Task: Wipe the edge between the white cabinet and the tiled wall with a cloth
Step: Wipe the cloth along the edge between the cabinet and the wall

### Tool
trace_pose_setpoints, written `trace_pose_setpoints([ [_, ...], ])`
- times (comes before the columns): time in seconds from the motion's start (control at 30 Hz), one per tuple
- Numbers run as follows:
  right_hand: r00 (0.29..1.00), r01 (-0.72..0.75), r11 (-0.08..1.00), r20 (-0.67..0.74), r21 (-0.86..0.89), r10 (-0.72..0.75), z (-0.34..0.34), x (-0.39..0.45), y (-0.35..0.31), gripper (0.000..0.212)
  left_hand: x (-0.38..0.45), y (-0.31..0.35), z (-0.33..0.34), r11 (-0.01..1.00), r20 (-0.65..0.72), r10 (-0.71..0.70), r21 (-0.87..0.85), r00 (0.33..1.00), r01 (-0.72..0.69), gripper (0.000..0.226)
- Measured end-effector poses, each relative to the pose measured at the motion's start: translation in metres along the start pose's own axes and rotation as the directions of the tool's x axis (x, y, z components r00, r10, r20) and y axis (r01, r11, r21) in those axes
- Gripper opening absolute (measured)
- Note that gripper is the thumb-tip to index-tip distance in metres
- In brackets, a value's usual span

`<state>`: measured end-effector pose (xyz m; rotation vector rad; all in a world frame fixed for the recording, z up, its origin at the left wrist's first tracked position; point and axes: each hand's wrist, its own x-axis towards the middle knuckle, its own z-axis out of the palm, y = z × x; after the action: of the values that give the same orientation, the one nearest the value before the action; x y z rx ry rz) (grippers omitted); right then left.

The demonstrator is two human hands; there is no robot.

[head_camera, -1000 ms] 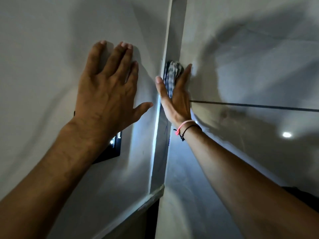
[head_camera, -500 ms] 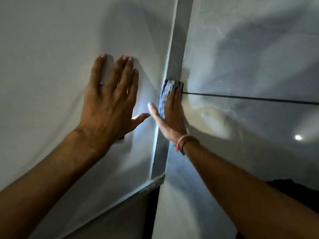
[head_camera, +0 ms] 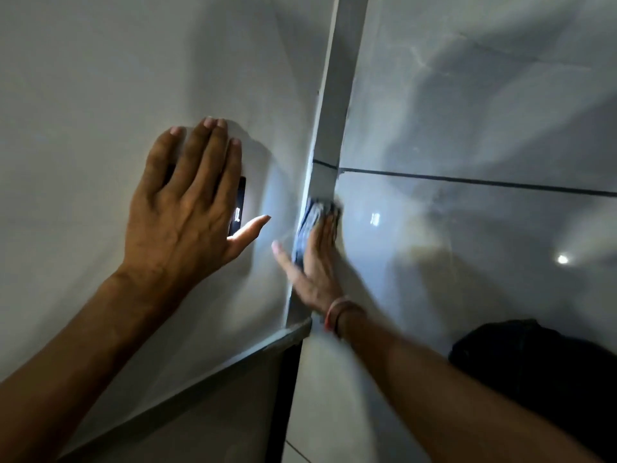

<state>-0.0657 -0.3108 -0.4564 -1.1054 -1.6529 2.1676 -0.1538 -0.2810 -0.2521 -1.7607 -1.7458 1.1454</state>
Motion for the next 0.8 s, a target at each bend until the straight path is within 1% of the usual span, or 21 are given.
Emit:
trace_pose_setpoints([
  [0.07, 0.997, 0.032, 0.999, -0.069, 0.009, -0.032, -0.023, 0.045, -0.019, 0.109, -0.008, 0.001, 0.002, 1.0, -0.005, -0.019, -0.017, 1.0, 0.019, 0.086],
  [0.13, 0.992, 0.03, 1.0, -0.12, 0.006, -0.029, -0.038, 0.074, -0.032, 0.107, -0.011, 0.003, 0.003, 0.999, 0.011, -0.021, -0.029, 1.0, 0.022, 0.087],
  [0.2, 0.983, 0.03, 1.0, -0.179, 0.007, -0.028, -0.027, 0.067, -0.033, 0.106, -0.008, 0.004, 0.004, 0.999, 0.022, -0.016, -0.041, 1.0, 0.017, 0.088],
  [0.27, 0.978, 0.043, 0.999, -0.204, -0.007, -0.043, 0.001, 0.021, -0.016, 0.108, -0.005, 0.003, 0.003, 0.998, 0.014, -0.015, -0.054, 1.0, 0.016, 0.088],
  [0.3, 0.986, 0.038, 0.999, -0.16, -0.017, -0.04, 0.019, -0.011, -0.003, 0.112, -0.004, 0.003, 0.004, 0.998, 0.011, -0.012, -0.054, 1.0, 0.013, 0.088],
  [0.37, 0.999, -0.033, 0.999, 0.025, -0.002, 0.033, 0.051, -0.072, 0.016, 0.119, -0.004, 0.004, 0.005, 0.999, 0.014, -0.004, -0.041, 1.0, 0.004, 0.089],
  [0.4, 0.993, -0.078, 0.997, 0.093, 0.026, 0.075, 0.06, -0.085, 0.02, 0.121, -0.004, 0.005, 0.006, 0.999, 0.016, 0.001, -0.033, 1.0, -0.001, 0.089],
  [0.43, 0.99, -0.091, 0.995, 0.115, 0.043, 0.085, 0.061, -0.086, 0.022, 0.122, -0.005, 0.005, 0.006, 1.0, 0.021, 0.002, -0.027, 1.0, -0.002, 0.09],
  [0.47, 0.997, -0.056, 0.998, 0.052, 0.04, 0.054, 0.056, -0.075, 0.023, 0.123, -0.005, 0.005, 0.007, 1.0, 0.022, 0.004, -0.024, 1.0, -0.004, 0.09],
  [0.5, 0.999, 0.007, 1.0, -0.049, 0.03, -0.006, 0.046, -0.056, 0.022, 0.121, -0.005, 0.005, 0.008, 1.0, 0.021, 0.006, -0.021, 1.0, -0.005, 0.091],
  [0.53, 0.989, 0.063, 0.998, -0.134, 0.011, -0.061, 0.032, -0.03, 0.016, 0.118, -0.005, 0.005, 0.009, 1.0, 0.022, 0.001, -0.017, 1.0, 0.0, 0.092],
  [0.57, 0.98, 0.083, 0.997, -0.183, 0.003, -0.081, 0.017, 0.0, 0.009, 0.114, -0.006, 0.005, 0.011, 1.0, 0.024, -0.006, -0.017, 1.0, 0.007, 0.093],
  [0.63, 0.977, 0.022, 0.999, -0.211, 0.043, -0.013, -0.005, 0.043, -0.009, 0.112, -0.005, 0.006, 0.012, 0.999, 0.028, -0.017, -0.035, 0.999, 0.018, 0.094],
  [0.67, 0.975, -0.002, 0.998, -0.22, 0.067, 0.017, -0.003, 0.047, -0.012, 0.113, -0.004, 0.007, 0.012, 0.999, 0.03, -0.019, -0.048, 0.999, 0.021, 0.094],
  [0.73, 0.972, 0.03, 0.995, -0.234, 0.097, -0.006, 0.021, 0.016, -0.002, 0.112, -0.003, 0.007, 0.011, 0.998, 0.021, -0.019, -0.061, 1.0, 0.021, 0.093],
  [0.77, 0.979, 0.047, 0.995, -0.204, 0.091, -0.028, 0.036, -0.017, 0.011, 0.111, -0.003, 0.007, 0.01, 0.998, 0.014, -0.019, -0.058, 1.0, 0.02, 0.092],
  [0.8, 0.991, 0.035, 0.995, -0.13, 0.089, -0.023, 0.051, -0.052, 0.025, 0.113, -0.003, 0.007, 0.01, 0.999, 0.004, -0.019, -0.05, 1.0, 0.019, 0.092],
])
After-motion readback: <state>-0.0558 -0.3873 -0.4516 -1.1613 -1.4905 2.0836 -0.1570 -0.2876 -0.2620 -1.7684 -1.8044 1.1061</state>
